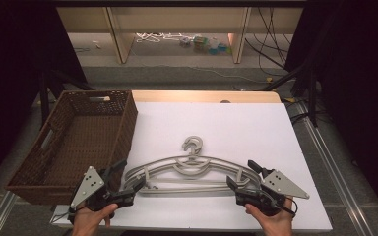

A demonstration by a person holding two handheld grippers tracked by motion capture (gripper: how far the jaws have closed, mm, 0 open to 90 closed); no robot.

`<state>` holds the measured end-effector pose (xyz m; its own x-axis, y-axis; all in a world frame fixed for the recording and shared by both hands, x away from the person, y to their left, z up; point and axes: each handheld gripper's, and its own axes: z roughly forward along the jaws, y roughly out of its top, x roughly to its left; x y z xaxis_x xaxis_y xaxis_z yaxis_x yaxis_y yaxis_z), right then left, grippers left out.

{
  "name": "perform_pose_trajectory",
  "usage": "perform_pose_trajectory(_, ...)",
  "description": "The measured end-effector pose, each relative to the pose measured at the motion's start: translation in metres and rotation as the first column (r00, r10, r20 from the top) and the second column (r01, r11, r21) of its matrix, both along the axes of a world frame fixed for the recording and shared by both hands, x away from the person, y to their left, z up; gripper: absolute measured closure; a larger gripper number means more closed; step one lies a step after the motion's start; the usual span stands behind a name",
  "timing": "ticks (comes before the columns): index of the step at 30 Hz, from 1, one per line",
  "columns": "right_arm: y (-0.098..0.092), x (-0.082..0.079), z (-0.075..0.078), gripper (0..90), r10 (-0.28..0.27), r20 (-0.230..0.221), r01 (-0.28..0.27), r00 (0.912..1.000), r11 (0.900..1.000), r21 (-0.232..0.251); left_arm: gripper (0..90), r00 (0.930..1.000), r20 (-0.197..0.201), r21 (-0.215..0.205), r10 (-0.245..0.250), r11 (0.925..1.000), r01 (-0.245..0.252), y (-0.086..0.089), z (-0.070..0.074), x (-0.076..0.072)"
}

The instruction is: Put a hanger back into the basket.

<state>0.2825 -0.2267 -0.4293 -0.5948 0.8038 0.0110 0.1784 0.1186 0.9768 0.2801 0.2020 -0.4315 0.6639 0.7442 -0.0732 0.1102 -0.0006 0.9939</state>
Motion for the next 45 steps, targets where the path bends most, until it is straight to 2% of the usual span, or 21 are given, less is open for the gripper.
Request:
perform_pose_trajectory(2, 0.0, 0.0, 0.0, 15.9, -0.003, 0.002, 0.003, 1.0, 1.0, 0.004, 15.6, 0.9998, 0.017, 0.006, -0.012, 0.9999, 0.012, 0.0, 0.0, 0.002)
perform_pose_trajectory(4, 0.001, 0.001, -0.001, 15.9, -0.006, 0.004, 0.006, 1.0, 1.0, 0.006, 15.5, 0.9999, 0.004, 0.007, -0.014, 0.9999, 0.014, -0.002, -0.001, 0.001)
perform_pose_trajectory(14, 0.003, 0.001, 0.001, 15.9, 0.019, -0.005, -0.019, 0.9998, 1.0, -0.012, 15.5, 0.9998, 0.01, 0.021, -0.02, 0.9996, 0.02, -0.003, -0.001, 0.0)
perform_pose_trajectory(17, 0.004, 0.002, 0.001, 15.9, 0.029, -0.016, -0.03, 0.9994, 0.999, -0.037, 15.5, 0.9998, 0.01, 0.02, -0.02, 0.9996, 0.02, -0.003, -0.001, 0.0)
perform_pose_trajectory(25, 0.007, 0.003, 0.0, 15.9, 0.039, -0.009, -0.039, 0.9992, 0.999, -0.026, 15.6, 0.9998, 0.012, 0.025, -0.017, 0.9996, 0.016, -0.003, -0.001, -0.001)
perform_pose_trajectory(29, 0.006, 0.003, 0.001, 16.2, 0.04, -0.028, -0.042, 0.9988, 0.998, -0.047, 15.6, 0.9998, 0.01, 0.023, -0.015, 0.9996, 0.015, -0.003, -0.001, 0.0)
perform_pose_trajectory(31, 0.006, 0.005, 0.002, 16.2, 0.05, -0.021, -0.051, 0.9985, 0.998, -0.048, 15.6, 0.9998, 0.011, 0.022, -0.014, 0.9997, 0.014, -0.004, -0.001, 0.0)
perform_pose_trajectory(32, 0.006, 0.005, 0.003, 16.2, 0.068, -0.028, -0.069, 0.9973, 0.996, -0.056, 15.6, 0.9998, 0.014, 0.025, -0.015, 0.9996, 0.015, -0.004, -0.001, 0.0)
perform_pose_trajectory(33, 0.006, 0.008, 0.004, 16.2, 0.081, -0.012, -0.081, 0.9967, 0.994, -0.076, 15.6, 0.9997, 0.016, 0.03, -0.016, 0.9994, 0.016, -0.003, -0.001, 0.0)
perform_pose_trajectory(34, 0.007, 0.007, 0.006, 16.2, 0.101, -0.042, -0.103, 0.994, 0.992, -0.066, 15.6, 0.9997, 0.018, 0.031, -0.018, 0.9994, 0.017, -0.003, -0.001, 0.001)
perform_pose_trajectory(37, 0.008, 0.012, 0.01, 16.4, 0.125, -0.047, -0.129, 0.991, 0.986, -0.105, 15.7, 0.9998, 0.01, 0.029, -0.015, 0.9995, 0.015, -0.004, -0.001, 0.001)
perform_pose_trajectory(38, 0.008, 0.014, 0.012, 16.5, 0.119, -0.036, -0.123, 0.9922, 0.986, -0.117, 15.7, 0.9998, 0.01, 0.033, -0.016, 0.9993, 0.015, -0.004, -0.001, 0.001)
perform_pose_trajectory(41, 0.009, 0.02, 0.014, 20.0, 0.143, -0.049, -0.149, 0.9885, 0.98, -0.136, 15.8, 0.9998, 0.012, 0.033, -0.018, 0.9993, 0.017, -0.004, -0.002, 0.001)
perform_pose_trajectory(45, 0.013, 0.03, 0.016, 22.7, 0.155, -0.112, -0.175, 0.9817, 0.963, -0.204, 15.8, 0.9996, 0.016, 0.032, -0.021, 0.9993, 0.021, -0.004, -0.001, 0.001)
